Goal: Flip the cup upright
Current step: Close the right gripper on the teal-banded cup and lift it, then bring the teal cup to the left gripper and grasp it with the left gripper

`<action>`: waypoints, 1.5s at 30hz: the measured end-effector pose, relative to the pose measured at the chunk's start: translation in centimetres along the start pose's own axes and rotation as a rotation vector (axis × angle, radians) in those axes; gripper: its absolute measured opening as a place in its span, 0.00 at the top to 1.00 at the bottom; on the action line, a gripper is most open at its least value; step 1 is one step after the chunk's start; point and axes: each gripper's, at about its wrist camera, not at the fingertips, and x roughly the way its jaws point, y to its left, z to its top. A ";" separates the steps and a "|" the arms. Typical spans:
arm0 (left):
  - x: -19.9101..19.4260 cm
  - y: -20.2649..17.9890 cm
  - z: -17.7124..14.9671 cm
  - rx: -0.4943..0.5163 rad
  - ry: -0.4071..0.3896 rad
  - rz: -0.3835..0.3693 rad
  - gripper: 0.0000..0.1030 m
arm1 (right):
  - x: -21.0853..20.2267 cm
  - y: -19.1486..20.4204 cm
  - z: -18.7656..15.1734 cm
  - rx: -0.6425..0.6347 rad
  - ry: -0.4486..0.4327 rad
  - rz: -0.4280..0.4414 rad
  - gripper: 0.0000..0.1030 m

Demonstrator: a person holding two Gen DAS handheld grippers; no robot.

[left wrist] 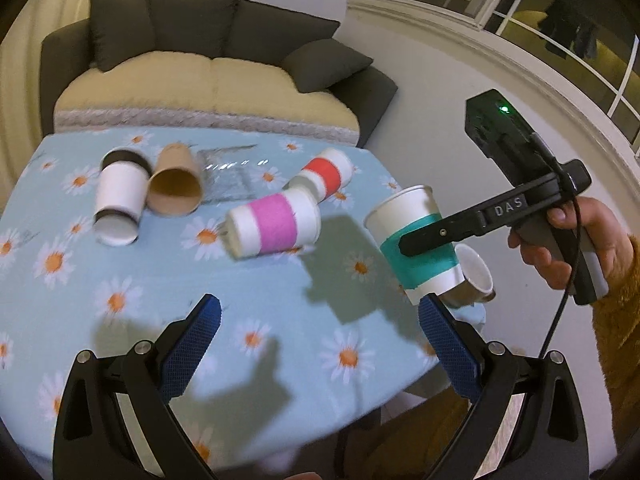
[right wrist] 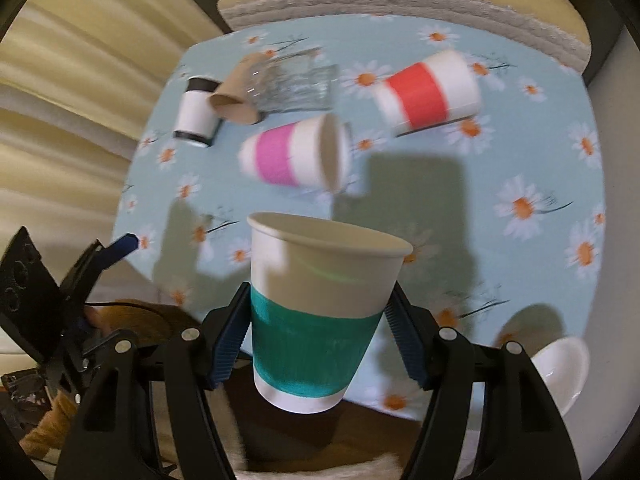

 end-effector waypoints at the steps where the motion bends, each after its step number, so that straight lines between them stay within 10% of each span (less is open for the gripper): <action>1: -0.4 0.2 -0.4 -0.009 0.004 0.005 0.06 | 0.3 0.5 -0.2 0.004 0.000 0.009 0.36; 26: -0.2 4.0 -4.4 -0.133 0.105 0.047 0.06 | 10.7 2.7 -2.6 0.080 0.068 0.044 0.35; 45: 1.0 0.7 -3.9 -0.081 0.158 0.017 0.06 | 4.4 1.7 -4.7 0.093 -0.054 0.090 0.24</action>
